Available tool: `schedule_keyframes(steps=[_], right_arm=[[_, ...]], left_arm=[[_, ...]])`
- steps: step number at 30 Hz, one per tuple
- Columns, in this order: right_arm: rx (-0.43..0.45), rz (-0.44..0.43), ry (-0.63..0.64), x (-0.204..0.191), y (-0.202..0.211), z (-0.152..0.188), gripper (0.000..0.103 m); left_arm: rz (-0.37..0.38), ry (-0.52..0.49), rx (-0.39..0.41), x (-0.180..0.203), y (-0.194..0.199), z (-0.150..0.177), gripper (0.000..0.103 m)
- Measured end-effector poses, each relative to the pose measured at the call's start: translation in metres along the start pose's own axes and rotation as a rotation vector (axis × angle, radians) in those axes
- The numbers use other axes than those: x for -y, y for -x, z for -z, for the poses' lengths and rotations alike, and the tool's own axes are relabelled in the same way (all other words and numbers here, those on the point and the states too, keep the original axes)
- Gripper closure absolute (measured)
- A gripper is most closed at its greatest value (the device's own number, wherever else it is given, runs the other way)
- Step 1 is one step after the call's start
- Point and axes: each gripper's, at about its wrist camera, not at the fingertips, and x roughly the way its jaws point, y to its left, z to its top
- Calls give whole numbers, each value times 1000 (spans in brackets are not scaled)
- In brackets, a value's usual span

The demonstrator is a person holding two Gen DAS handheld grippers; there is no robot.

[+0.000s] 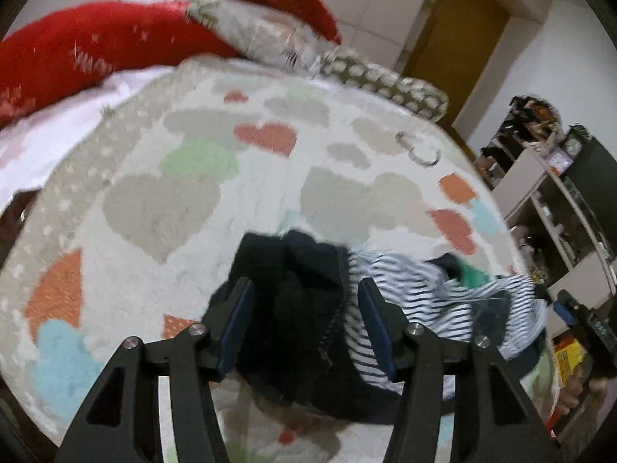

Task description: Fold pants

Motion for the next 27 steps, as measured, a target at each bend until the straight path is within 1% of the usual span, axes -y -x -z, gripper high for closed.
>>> schedule_keyframes(steps=[2,3,4,5,6,7,8,11,13,15,17,18,20,21,22,23,24,25,27], right_arm=[[-36,30,30,-14,-14,-2,41],[-75,48,50,-22,-28,-3,41],[-100,65,60,-23,-36,-2,51],[-135,87,69,-25,-46,0,69],[-180,92,77,-27,-55,1,93],[-190,78,72,-28,-57,2,93],[-167,45,59,-28,-48,2,93],[-118,6,21,-22,-22,4,93],[-96,1,-19,-10,-2,11,93],[-108,31,-44,5,6,19,93],[-129,73,-57,19,5,25,89],[-125,61,-68,25,7,28,87],[-87,27,-70,28,17,28,70],[-51,7,-65,27,23,27,47],[-15,-15,-64,25,28,27,26],[4,-24,-65,24,31,26,22],[18,-26,-64,23,30,26,21],[6,-22,-64,23,25,25,21],[-68,-8,-77,24,2,26,21]], left_arm=[[-50,3,-21,-2,-16,9,48],[-70,4,-23,-4,-20,12,48],[-92,-3,-12,-3,-21,15,48],[-102,-14,-6,-3,-21,17,48],[-112,-31,-7,-1,-21,18,47],[-122,-45,-10,1,-22,18,47],[-128,-52,-12,1,-22,18,45],[-145,-47,-13,-3,-24,20,42],[-159,-30,-18,-6,-27,22,34],[-146,4,-48,-13,-33,24,33],[-150,-5,-39,-14,-32,25,33],[-154,-12,-38,-13,-32,26,33],[-161,-20,-36,-11,-33,26,32],[-165,-23,-34,-11,-33,27,31],[-169,-24,-33,-11,-34,27,30],[-171,-21,-30,-12,-34,28,29],[-170,-16,-28,-13,-35,29,28],[-166,-10,-25,-14,-35,30,28],[-164,-9,-19,-14,-35,31,27]])
